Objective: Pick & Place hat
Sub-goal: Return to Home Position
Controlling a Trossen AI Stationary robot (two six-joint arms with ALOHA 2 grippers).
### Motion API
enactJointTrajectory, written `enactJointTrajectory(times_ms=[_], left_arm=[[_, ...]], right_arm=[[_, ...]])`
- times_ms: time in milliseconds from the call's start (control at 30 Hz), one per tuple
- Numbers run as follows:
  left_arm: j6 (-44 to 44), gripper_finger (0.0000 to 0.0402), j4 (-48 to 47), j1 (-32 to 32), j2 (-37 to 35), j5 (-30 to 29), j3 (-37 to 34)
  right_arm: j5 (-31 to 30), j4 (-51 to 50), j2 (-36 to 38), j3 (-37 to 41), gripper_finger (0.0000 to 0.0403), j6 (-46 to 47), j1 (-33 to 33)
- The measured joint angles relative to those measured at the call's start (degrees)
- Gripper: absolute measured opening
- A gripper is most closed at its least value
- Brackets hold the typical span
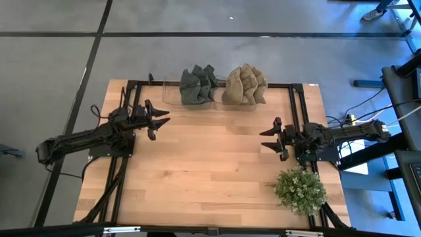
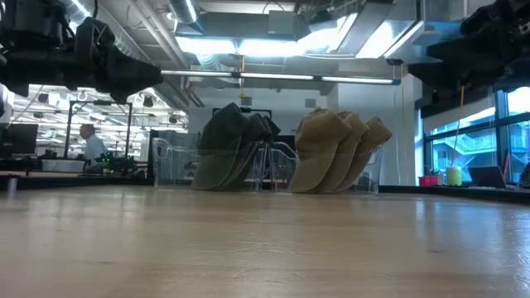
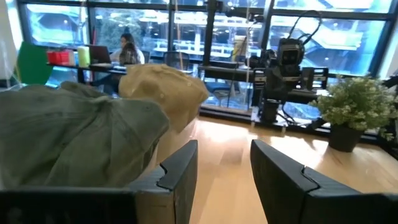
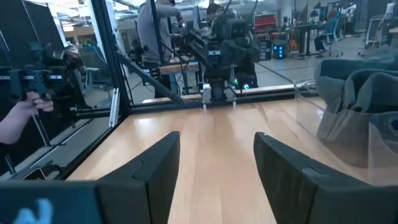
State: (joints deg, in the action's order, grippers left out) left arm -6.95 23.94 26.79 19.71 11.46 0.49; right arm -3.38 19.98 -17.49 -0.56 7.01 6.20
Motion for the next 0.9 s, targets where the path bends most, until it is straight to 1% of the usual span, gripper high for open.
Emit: enactJointTrajectory(times_ms=[133,267,500,667,900], left_arm=[[-0.33,0.0143,-4.90,0.72,-4.39,-1.26,0.00],[-0.70,0.0143,-9.26,1.13,-9.55,-1.32,0.00],[-0.85,0.0143,-17.36,1.12,-19.72,-2.96,-0.02],[-0.86,0.0143,-17.97,1.13,-19.72,-3.14,0.76],[-1.01,0.0143,-20.21,1.13,-19.71,-3.57,0.70]], right_arm=[[-0.06,-1.72,3.41,0.20,0.0207,-0.99,-0.02],[-0.04,-2.20,6.14,0.18,0.0207,-2.65,-0.02],[-0.03,-7.55,10.22,0.18,0.0207,-2.36,-0.02],[-0.03,-9.53,13.14,0.18,0.0207,-1.83,-0.02],[-0.03,-11.77,17.49,0.13,0.0207,-5.90,-0.02]])
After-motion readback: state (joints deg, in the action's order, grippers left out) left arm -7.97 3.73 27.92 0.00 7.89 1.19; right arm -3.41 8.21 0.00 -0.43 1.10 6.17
